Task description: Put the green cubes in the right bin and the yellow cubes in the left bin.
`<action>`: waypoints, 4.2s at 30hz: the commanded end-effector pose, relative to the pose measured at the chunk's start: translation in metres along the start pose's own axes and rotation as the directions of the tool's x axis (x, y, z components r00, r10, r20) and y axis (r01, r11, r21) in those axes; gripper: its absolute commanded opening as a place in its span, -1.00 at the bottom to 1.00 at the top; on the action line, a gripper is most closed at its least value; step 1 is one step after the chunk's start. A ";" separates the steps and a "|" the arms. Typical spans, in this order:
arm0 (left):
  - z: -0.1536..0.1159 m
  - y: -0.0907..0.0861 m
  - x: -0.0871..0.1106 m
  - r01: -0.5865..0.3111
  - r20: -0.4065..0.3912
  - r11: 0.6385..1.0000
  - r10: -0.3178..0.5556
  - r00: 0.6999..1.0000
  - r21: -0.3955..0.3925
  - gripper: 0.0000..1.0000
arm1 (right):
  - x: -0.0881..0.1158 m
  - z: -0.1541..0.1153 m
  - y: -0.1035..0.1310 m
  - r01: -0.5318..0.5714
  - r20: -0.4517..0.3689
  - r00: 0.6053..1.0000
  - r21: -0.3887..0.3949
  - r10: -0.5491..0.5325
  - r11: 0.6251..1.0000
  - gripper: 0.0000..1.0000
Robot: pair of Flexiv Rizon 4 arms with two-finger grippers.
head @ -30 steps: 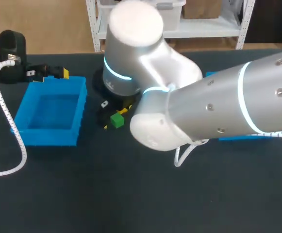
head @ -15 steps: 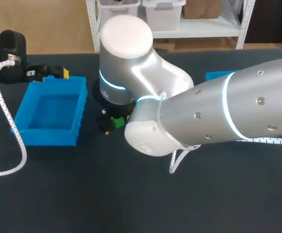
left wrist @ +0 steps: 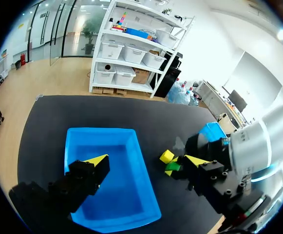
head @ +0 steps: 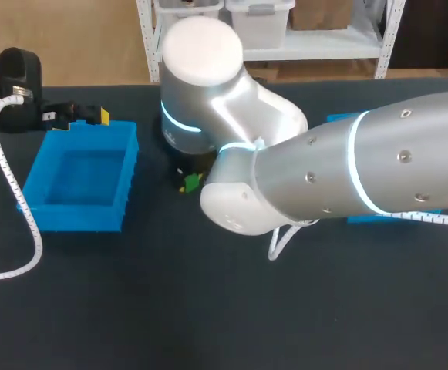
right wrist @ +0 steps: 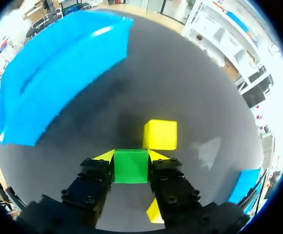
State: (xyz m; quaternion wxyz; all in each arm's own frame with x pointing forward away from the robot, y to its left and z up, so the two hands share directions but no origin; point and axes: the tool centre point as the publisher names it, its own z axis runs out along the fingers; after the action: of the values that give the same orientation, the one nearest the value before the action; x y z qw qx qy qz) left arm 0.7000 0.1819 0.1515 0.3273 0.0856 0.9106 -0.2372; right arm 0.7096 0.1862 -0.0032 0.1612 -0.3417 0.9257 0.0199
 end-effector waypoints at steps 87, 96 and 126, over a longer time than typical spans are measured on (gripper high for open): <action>0.043 -0.046 -0.080 -0.402 -0.119 0.913 0.407 0.906 0.061 1.00 | 0.150 -0.142 -0.315 -0.538 0.267 0.819 0.051 0.508 0.841 1.00; 0.101 -0.086 -0.072 -0.616 -0.298 0.770 0.634 0.713 0.165 1.00 | 0.150 -0.142 -0.315 -0.538 0.267 0.819 0.051 0.508 0.841 1.00; 0.164 -0.086 0.041 -0.694 -0.579 0.621 0.735 0.353 0.365 1.00 | 0.150 -0.142 -0.315 -0.538 0.267 0.819 0.051 0.508 0.841 1.00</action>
State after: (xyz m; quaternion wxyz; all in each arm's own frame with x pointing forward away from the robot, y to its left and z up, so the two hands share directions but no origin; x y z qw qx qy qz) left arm 0.7310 0.0295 0.0517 0.0575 0.5615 0.8232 -0.0613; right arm 0.7659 -0.1695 0.1081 0.2778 -0.0602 0.9575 0.0497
